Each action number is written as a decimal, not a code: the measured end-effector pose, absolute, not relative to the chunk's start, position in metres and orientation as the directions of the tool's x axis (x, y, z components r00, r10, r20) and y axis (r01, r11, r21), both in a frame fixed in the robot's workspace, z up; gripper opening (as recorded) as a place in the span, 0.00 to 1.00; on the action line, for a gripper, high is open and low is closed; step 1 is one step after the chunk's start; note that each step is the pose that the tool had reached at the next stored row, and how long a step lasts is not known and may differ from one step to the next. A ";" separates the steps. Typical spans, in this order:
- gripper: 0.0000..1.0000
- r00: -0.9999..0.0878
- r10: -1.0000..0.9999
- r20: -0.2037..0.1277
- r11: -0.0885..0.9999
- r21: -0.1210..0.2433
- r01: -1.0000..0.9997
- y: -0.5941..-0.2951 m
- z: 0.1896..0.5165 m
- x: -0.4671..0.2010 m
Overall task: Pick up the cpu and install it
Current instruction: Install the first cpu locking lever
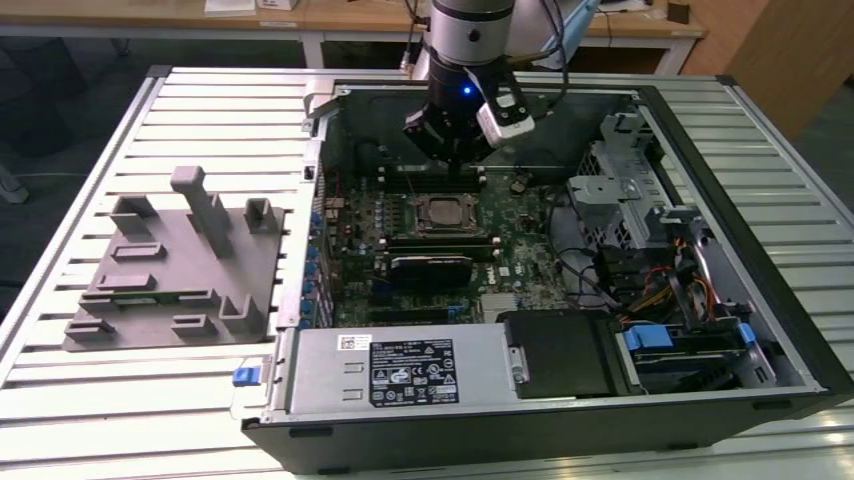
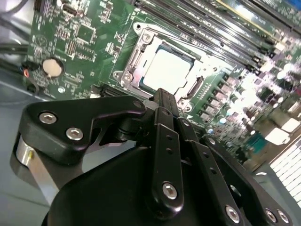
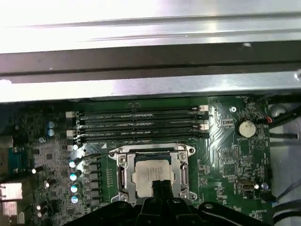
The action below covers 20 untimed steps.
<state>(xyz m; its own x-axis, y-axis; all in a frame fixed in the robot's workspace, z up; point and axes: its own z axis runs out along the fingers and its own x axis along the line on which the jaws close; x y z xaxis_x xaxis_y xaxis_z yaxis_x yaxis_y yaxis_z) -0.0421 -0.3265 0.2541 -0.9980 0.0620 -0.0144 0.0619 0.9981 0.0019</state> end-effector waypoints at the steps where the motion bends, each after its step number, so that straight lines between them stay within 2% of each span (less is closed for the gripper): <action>1: 0.11 -0.999 0.052 -0.014 0.999 0.002 0.052 -0.327 0.254 -0.043; 20: 0.11 -0.999 0.044 -0.014 0.999 0.002 0.044 -0.327 0.253 -0.083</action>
<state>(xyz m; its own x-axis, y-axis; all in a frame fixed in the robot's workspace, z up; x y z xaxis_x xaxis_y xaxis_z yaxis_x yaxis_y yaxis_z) -0.0834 -0.3268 0.2534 -0.9989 0.0440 -0.0144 0.0440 0.9990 0.0019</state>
